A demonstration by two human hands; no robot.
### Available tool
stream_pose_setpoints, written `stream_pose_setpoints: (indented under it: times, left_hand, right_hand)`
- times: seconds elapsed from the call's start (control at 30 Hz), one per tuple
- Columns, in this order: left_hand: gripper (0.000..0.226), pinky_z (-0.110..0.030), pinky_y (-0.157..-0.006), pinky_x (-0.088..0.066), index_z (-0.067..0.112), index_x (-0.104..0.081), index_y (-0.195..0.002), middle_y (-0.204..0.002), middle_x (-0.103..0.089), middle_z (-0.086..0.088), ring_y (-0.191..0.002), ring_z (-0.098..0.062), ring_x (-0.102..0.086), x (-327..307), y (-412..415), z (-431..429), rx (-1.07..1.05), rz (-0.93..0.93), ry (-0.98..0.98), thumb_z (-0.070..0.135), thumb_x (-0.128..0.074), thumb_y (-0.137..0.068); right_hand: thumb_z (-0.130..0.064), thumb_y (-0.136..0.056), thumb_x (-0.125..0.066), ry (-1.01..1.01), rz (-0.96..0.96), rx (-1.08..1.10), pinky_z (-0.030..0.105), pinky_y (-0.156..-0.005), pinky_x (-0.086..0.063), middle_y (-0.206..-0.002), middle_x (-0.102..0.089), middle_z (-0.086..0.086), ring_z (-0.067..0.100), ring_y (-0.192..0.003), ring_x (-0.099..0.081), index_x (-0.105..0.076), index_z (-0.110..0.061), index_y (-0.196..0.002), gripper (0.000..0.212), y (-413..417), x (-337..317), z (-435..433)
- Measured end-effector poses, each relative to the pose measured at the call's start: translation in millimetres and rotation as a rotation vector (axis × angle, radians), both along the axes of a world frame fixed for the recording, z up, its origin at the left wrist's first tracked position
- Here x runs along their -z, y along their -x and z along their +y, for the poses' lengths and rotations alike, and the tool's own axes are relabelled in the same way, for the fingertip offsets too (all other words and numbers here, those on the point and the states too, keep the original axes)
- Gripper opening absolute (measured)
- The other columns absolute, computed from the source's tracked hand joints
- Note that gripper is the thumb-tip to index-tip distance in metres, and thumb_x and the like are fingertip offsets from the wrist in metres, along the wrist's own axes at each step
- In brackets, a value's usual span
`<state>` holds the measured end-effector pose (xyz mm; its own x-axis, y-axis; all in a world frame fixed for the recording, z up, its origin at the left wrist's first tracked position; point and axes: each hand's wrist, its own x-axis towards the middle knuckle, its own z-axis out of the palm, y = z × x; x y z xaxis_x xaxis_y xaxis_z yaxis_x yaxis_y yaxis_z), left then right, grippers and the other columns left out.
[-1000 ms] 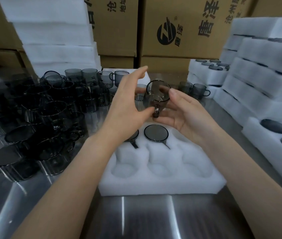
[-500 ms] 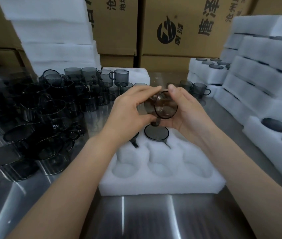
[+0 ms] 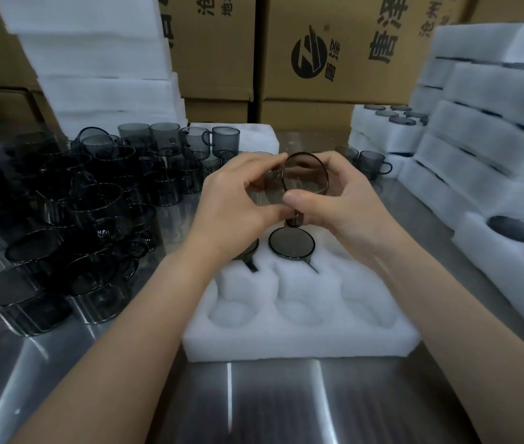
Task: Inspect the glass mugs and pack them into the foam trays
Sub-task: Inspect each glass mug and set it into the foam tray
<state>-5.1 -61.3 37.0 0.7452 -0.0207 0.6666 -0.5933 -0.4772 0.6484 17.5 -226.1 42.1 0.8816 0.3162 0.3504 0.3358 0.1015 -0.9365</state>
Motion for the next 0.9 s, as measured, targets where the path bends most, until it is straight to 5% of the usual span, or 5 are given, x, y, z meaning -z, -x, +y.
stream_pose_setpoints:
  times: [0.27,0.47,0.63,0.77,0.9]
  left_hand:
    - [0.060,-0.029,-0.094,-0.052,0.041,-0.063,-0.108,-0.106,-0.067,0.010,-0.099,-0.008,-0.065,1.1,-2.0,5.3,0.075,0.069,0.157,0.007,-0.081,-0.061]
    - [0.064,-0.028,-0.097,-0.050,0.022,-0.064,-0.120,-0.113,-0.064,0.007,-0.107,-0.011,-0.062,3.5,-4.1,5.5,0.101,0.050,0.107,-0.002,-0.082,-0.063]
    - [0.064,-0.028,-0.097,-0.048,0.009,-0.065,-0.124,-0.116,-0.065,-0.003,-0.107,-0.010,-0.060,1.9,0.2,0.7,0.041,-0.059,-0.081,0.003,-0.085,-0.064]
    - [0.057,-0.023,-0.094,-0.041,0.012,-0.063,-0.120,-0.110,-0.066,0.000,-0.103,-0.012,-0.053,2.9,1.1,-4.0,-0.037,-0.172,-0.301,0.017,-0.084,-0.068]
    - [0.069,-0.016,-0.094,-0.033,0.026,-0.053,-0.133,-0.111,-0.057,0.004,-0.105,-0.017,-0.049,3.4,1.0,-6.1,-0.054,-0.166,-0.363,0.016,-0.076,-0.069]
  right_hand:
    - [-0.017,-0.086,-0.061,-0.095,0.126,-0.213,0.042,-0.079,-0.060,-0.117,-0.069,0.018,0.035,-0.090,-0.071,-0.058,-0.008,-0.131,0.046,-1.8,-4.5,-8.6]
    - [-0.031,-0.087,-0.057,-0.137,0.164,-0.115,0.052,-0.076,-0.060,-0.115,-0.068,0.023,0.044,-0.087,-0.070,-0.058,-0.002,-0.128,0.050,-1.2,-5.7,-6.0]
    - [-0.040,-0.079,-0.066,-0.110,0.141,-0.022,0.041,-0.055,-0.058,-0.087,-0.071,0.012,0.032,-0.070,-0.071,-0.062,-0.015,-0.082,0.026,0.7,-5.7,-4.2]
    - [-0.043,-0.077,-0.076,-0.052,0.041,0.120,0.032,-0.045,-0.052,-0.067,-0.065,-0.002,0.016,-0.057,-0.063,-0.058,-0.028,-0.061,0.028,1.0,-3.6,-1.5]
    - [-0.052,-0.086,-0.055,-0.028,0.017,0.095,0.033,-0.050,-0.051,-0.090,-0.068,0.006,0.020,-0.076,-0.068,-0.064,-0.017,-0.095,0.037,-0.2,-3.0,2.4]
